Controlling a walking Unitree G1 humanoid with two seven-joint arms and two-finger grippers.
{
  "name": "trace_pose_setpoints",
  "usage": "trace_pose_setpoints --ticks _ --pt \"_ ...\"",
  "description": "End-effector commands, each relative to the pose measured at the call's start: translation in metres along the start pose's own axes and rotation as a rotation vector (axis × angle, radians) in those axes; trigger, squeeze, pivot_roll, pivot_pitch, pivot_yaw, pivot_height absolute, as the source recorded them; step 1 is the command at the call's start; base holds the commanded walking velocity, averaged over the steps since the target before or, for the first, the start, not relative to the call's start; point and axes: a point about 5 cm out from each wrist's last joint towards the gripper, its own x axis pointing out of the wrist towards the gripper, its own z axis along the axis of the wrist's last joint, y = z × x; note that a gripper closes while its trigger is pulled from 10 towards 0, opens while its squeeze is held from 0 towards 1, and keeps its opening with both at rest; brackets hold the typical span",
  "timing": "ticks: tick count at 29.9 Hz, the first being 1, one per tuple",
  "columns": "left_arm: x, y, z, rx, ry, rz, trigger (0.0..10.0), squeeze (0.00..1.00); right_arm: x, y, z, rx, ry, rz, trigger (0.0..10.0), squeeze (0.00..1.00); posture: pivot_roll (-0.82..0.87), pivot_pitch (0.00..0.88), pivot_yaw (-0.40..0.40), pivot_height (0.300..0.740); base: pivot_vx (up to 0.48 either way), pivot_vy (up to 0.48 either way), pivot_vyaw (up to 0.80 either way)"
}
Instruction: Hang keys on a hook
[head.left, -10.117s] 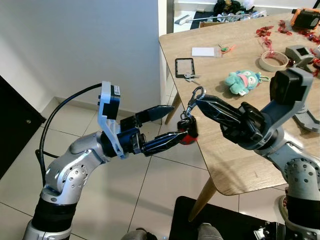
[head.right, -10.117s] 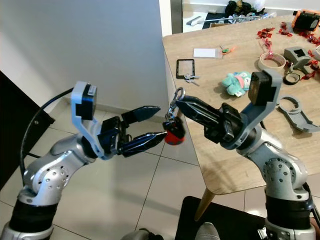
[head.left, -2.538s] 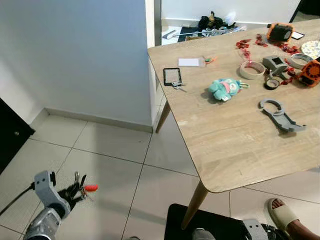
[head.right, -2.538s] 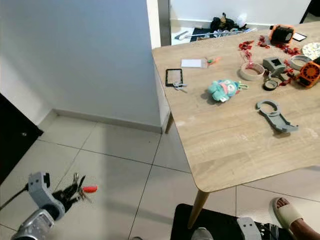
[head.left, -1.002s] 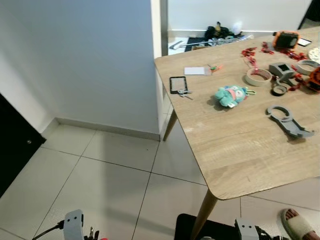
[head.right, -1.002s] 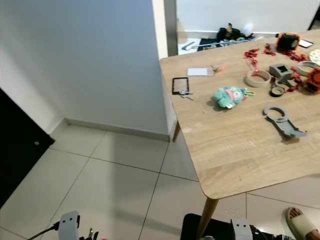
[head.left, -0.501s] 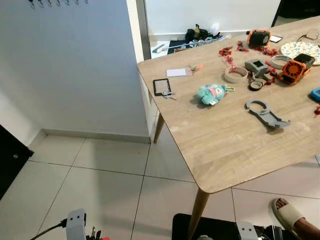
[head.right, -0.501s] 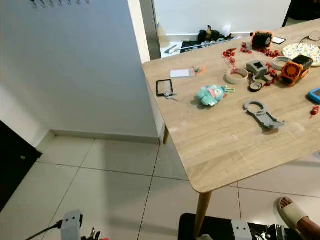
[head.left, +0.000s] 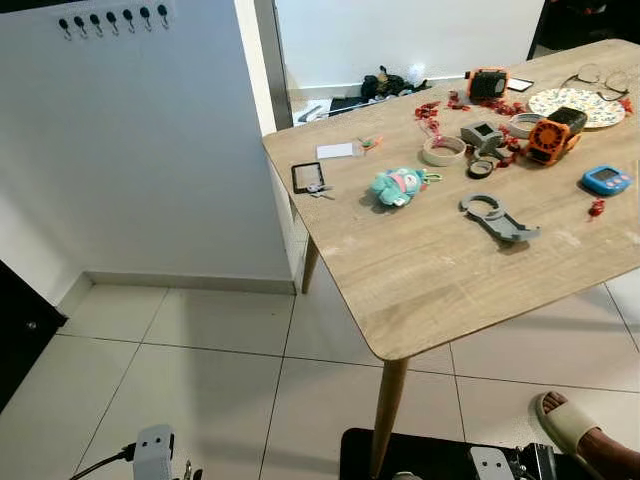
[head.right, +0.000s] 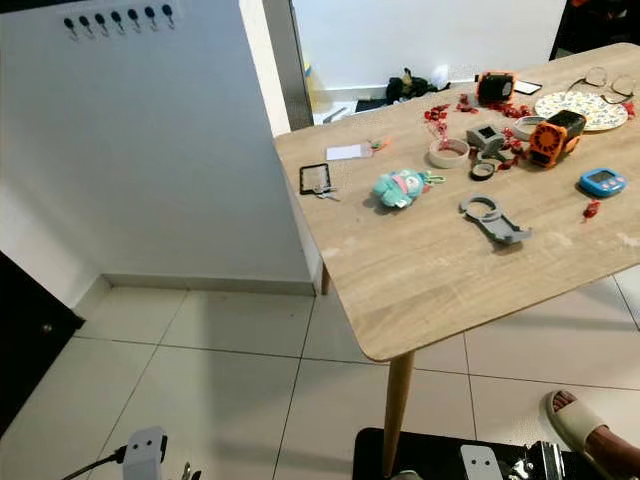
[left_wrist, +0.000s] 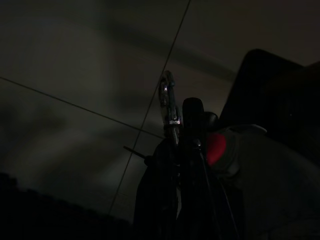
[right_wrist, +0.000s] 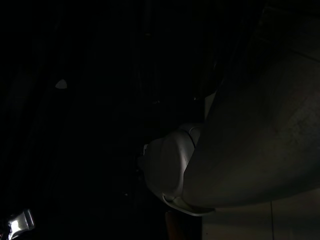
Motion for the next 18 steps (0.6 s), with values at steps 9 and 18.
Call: trace_pose_setpoints --ticks 9,18 --pt "-0.0017 0.0034 -0.0052 0.014 0.022 0.003 10.0 0.00 0.0017 0.0091 -0.0069 -0.002 0.026 0.024 10.0 0.00 -0.07 0.102 0.101 0.740 -0.310 0.000 0.00" --pt "-0.0021 0.0028 -0.0092 0.023 0.036 0.000 10.0 0.00 0.0018 0.0108 -0.0092 0.004 0.030 0.028 10.0 0.00 -0.06 0.112 0.105 0.740 -0.356 0.000 0.00"
